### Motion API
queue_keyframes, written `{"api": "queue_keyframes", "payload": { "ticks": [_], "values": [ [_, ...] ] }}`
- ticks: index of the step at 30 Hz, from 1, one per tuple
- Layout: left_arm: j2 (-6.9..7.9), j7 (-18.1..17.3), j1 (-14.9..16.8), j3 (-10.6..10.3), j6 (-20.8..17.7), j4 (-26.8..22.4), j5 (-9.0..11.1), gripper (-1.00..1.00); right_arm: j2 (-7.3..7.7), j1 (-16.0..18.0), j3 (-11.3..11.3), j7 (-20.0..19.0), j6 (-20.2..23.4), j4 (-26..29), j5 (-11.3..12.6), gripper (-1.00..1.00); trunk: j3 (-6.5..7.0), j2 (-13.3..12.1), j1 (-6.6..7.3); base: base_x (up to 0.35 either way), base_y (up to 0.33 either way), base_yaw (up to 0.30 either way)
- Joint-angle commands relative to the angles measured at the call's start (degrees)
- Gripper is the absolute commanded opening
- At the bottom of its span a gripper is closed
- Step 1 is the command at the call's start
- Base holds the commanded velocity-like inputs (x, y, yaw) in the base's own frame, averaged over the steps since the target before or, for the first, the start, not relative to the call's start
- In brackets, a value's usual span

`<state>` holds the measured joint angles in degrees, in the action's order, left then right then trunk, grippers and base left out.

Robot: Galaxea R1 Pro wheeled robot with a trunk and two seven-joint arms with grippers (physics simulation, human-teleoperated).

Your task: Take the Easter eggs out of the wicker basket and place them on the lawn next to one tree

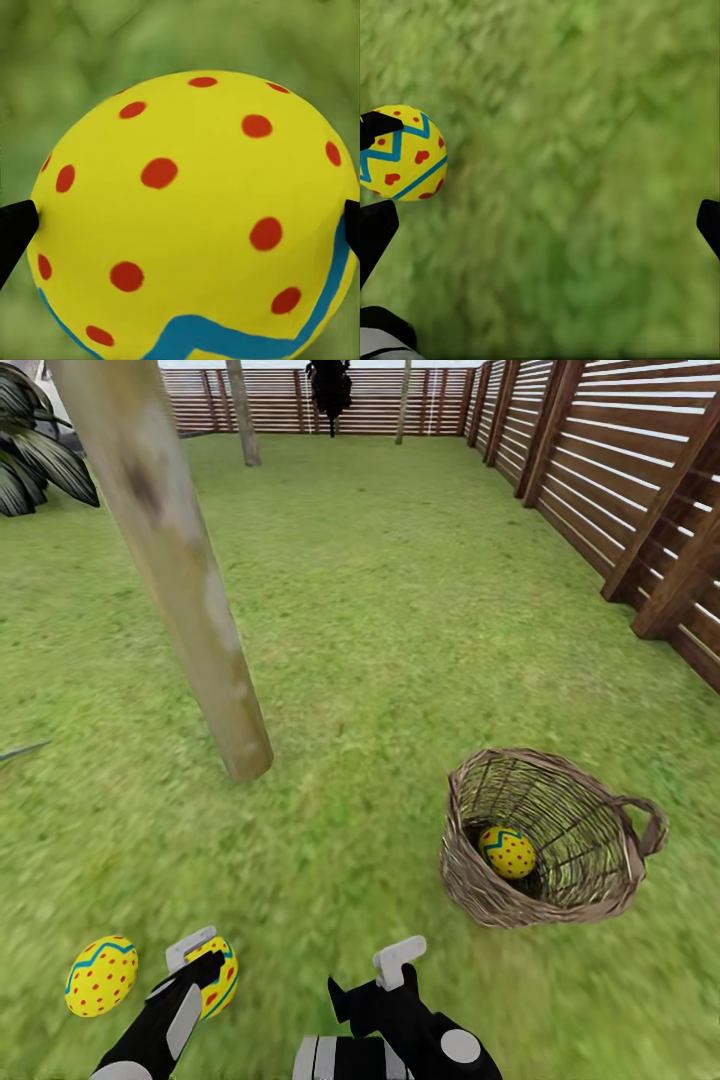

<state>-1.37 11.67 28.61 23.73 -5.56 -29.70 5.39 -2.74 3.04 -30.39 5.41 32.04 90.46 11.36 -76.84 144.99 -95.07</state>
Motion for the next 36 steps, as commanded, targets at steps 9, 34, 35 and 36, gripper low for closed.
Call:
{"api": "queue_keyframes", "payload": {
  "ticks": [9, 34, 35, 36],
  "values": [
    [0.01, 0.16, -0.04, 0.17, -0.27, 0.88, 0.41, -1.0, 0.01, 0.04, -0.09, 0.57, 0.22, 0.07, 0.58, 1.0, -0.28, 0.02, -0.03, 0.0, 0.0, 0.0],
    [0.05, 0.34, -0.04, 0.17, -0.43, -0.27, 0.45, 1.0, 0.01, 0.04, -0.07, 0.57, 0.22, 0.07, 0.57, 1.0, 1.05, -0.06, 0.12, 0.0, 0.0, 0.0],
    [0.02, 0.38, -0.04, 0.19, -0.52, -0.27, 0.47, 1.0, 0.01, 0.04, -0.07, 0.57, 0.22, 0.07, 0.58, 1.0, 1.05, -0.06, 0.12, 0.0, 0.0, 0.0],
    [0.0, 0.43, -0.03, 0.22, -0.64, -0.29, 0.46, 1.0, 0.01, 0.04, -0.08, 0.57, 0.22, 0.07, 0.58, 1.0, 1.05, -0.06, 0.12, 0.0, 0.0, 0.0]
  ]
}}
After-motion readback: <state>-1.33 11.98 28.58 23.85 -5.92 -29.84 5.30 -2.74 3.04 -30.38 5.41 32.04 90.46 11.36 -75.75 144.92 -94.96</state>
